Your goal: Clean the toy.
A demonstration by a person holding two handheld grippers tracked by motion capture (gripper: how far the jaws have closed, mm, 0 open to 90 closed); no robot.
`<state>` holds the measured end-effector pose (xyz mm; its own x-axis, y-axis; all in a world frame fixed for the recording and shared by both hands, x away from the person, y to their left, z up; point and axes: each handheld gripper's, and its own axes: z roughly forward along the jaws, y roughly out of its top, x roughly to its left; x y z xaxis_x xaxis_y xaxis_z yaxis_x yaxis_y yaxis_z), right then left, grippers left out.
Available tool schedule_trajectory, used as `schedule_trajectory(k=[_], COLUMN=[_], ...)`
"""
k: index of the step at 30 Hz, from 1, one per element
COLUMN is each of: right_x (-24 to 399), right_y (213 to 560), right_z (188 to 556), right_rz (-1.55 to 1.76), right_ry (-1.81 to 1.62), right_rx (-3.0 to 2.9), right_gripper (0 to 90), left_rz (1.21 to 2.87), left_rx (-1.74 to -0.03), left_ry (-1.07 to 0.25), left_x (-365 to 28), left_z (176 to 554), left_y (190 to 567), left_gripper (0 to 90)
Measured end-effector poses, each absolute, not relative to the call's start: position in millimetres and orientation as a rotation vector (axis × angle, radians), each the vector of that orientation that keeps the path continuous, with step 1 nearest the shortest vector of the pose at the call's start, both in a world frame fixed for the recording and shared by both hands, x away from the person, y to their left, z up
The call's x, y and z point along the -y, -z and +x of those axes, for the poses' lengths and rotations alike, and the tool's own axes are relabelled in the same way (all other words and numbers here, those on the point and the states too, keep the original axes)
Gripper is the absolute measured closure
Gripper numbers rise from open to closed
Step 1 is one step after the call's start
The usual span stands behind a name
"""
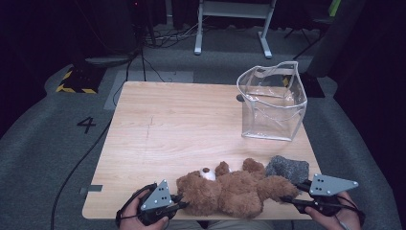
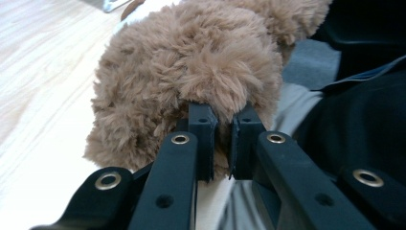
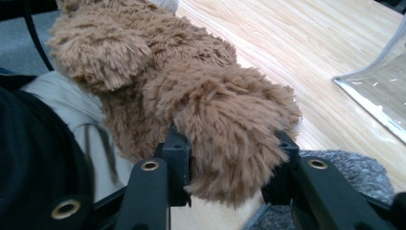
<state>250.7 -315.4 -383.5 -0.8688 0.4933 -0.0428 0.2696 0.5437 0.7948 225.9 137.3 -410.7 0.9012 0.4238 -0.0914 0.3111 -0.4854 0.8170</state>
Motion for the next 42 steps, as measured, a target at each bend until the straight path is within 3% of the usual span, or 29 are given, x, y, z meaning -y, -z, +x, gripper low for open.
schedule_trajectory(k=[7, 15, 22, 24, 27, 32, 34, 36, 38, 40, 42], right_x=[318.2, 320.2, 317.7, 316.5, 313.8, 312.4, 311.9, 311.2, 309.9, 307.9, 306.7], right_y=[391.7, 406.1, 415.1, 417.1, 420.3, 430.4, 431.3, 431.9, 432.4, 433.2, 432.7], right_z=[269.0, 310.8, 337.1, 342.9, 350.4, 363.8, 365.1, 367.5, 371.0, 376.3, 377.4], right_rz=[0.697, 0.830, 0.894, 0.914, 0.930, 0.958, 0.972, 0.980, 0.982, 0.991, 0.999], right_ry=[-1.303, -1.366, -1.373, -1.366, -1.345, -1.367, -1.371, -1.365, -1.358, -1.365, -1.377], right_rx=[-2.483, -2.471, -2.451, -2.445, -2.434, -2.436, -2.432, -2.425, -2.421, -2.413, -2.403], right_gripper=[59.5, 60.1, 61.6, 61.8, 62.1, 62.5, 62.6, 62.6, 62.5, 60.3, 58.7], left_rz=[2.133, 2.002, 1.984, 1.978, 1.994, 1.986, 1.985, 1.996, 2.007, 2.030, 2.029], left_rx=[-0.636, -0.767, -0.801, -0.825, -0.764, -0.707, -0.703, -0.679, -0.662, -0.697, -0.723], left_ry=[-0.146, -0.086, -0.197, -0.289, -0.343, -0.312, -0.300, -0.258, -0.211, -0.225, -0.244], left_x=[-134.1, -143.4, -141.4, -138.8, -134.5, -130.3, -128.7, -126.5, -123.8, -120.7, -120.4], left_z=[241.4, 274.4, 288.8, 288.1, 283.5, 285.6, 287.9, 288.4, 290.0, 299.6, 304.6], left_y=[422.5, 435.7, 435.4, 430.8, 423.3, 423.4, 426.0, 425.4, 424.7, 429.5, 432.4], left_gripper=[81.8, 81.8, 80.4, 73.5, 46.1, 32.9, 32.3, 38.3, 61.7, 73.6, 75.1])
